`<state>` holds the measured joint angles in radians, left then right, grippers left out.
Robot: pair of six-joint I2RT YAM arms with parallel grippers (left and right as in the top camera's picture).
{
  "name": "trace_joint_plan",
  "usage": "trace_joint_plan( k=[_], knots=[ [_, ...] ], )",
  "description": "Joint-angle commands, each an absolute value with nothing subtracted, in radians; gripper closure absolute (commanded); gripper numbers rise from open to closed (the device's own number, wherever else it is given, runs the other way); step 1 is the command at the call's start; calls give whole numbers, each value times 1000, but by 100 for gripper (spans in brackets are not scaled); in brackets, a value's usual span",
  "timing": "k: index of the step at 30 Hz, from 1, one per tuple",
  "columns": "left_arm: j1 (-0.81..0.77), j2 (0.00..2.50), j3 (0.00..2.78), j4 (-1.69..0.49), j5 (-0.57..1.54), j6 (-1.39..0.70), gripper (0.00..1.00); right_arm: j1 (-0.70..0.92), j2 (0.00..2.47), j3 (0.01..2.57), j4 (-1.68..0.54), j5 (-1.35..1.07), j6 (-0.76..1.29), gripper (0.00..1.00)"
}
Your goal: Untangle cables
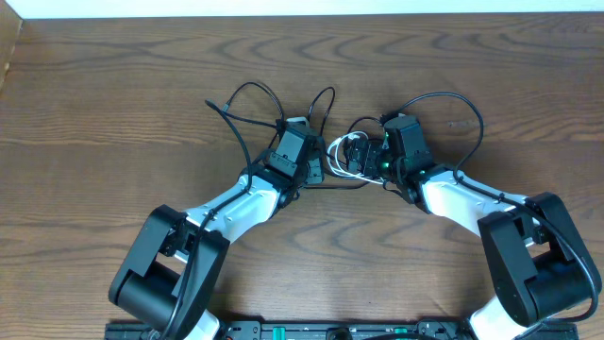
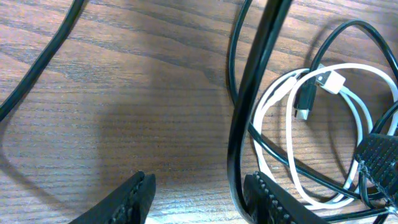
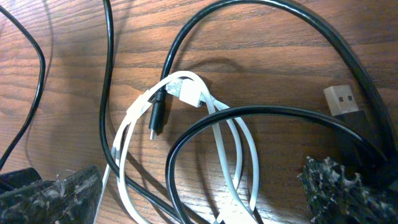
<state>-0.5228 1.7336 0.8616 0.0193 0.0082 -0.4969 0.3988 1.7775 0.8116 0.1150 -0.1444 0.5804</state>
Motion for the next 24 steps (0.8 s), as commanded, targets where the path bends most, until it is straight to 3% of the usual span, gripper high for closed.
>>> trace_joint_plan(
  k=[1, 9, 11, 24],
  knots=[
    [-522, 1745, 868, 16, -13, -490, 53, 401, 1792, 806, 96, -126, 590, 1],
    [-522, 1745, 868, 15, -46, -490, 81, 401, 1792, 806, 96, -126, 590, 1],
    [-522, 1745, 868, 15, -46, -490, 92, 401, 1792, 806, 96, -126, 590, 1],
    [-464, 1731, 868, -3, -28, -490, 92, 401, 1792, 806, 96, -126, 590, 1]
  ],
)
